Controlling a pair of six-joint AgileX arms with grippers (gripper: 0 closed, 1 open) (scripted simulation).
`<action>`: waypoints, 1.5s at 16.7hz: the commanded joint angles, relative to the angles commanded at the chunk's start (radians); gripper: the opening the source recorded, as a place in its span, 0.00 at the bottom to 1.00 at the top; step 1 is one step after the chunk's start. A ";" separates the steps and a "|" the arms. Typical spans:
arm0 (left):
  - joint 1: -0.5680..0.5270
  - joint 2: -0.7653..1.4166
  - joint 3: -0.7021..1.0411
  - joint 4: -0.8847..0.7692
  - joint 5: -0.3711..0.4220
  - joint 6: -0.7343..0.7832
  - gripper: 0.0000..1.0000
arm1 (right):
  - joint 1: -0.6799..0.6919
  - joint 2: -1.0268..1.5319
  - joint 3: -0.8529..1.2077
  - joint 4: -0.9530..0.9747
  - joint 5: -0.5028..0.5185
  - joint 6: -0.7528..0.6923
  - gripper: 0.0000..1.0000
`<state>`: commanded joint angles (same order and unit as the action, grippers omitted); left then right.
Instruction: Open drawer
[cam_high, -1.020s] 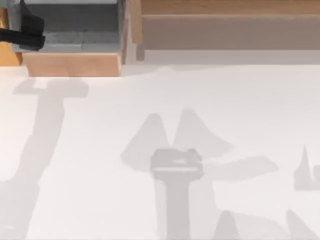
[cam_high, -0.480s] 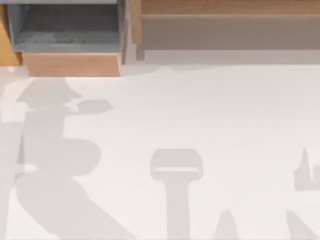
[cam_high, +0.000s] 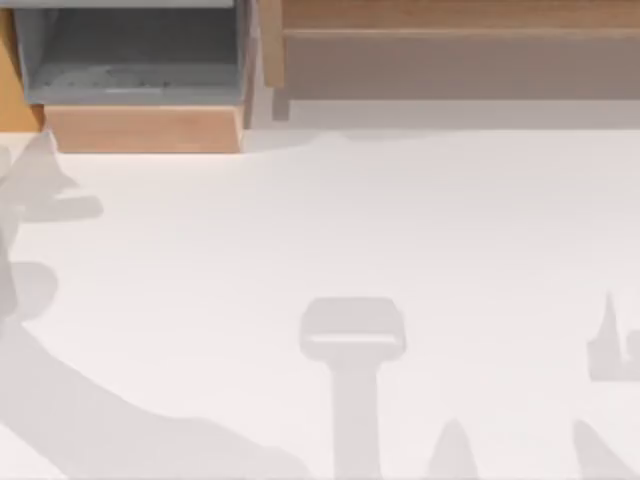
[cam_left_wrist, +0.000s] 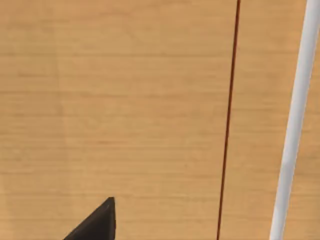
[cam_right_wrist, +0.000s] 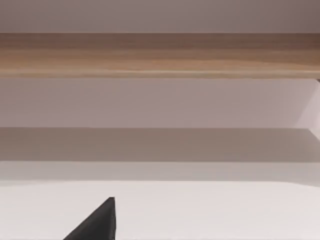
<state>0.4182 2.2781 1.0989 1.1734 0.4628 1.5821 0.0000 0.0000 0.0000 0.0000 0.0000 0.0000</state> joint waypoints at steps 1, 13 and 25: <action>0.001 0.003 0.001 0.002 0.002 0.002 1.00 | 0.000 0.000 0.000 0.000 0.000 0.000 1.00; -0.025 0.056 0.115 -0.058 -0.022 0.002 1.00 | 0.000 0.000 0.000 0.000 0.000 0.000 1.00; -0.025 0.056 0.116 -0.059 -0.022 0.002 0.32 | 0.000 0.000 0.000 0.000 0.000 0.000 1.00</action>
<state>0.3935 2.3343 1.2145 1.1146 0.4404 1.5838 0.0000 0.0000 0.0000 0.0000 0.0000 0.0000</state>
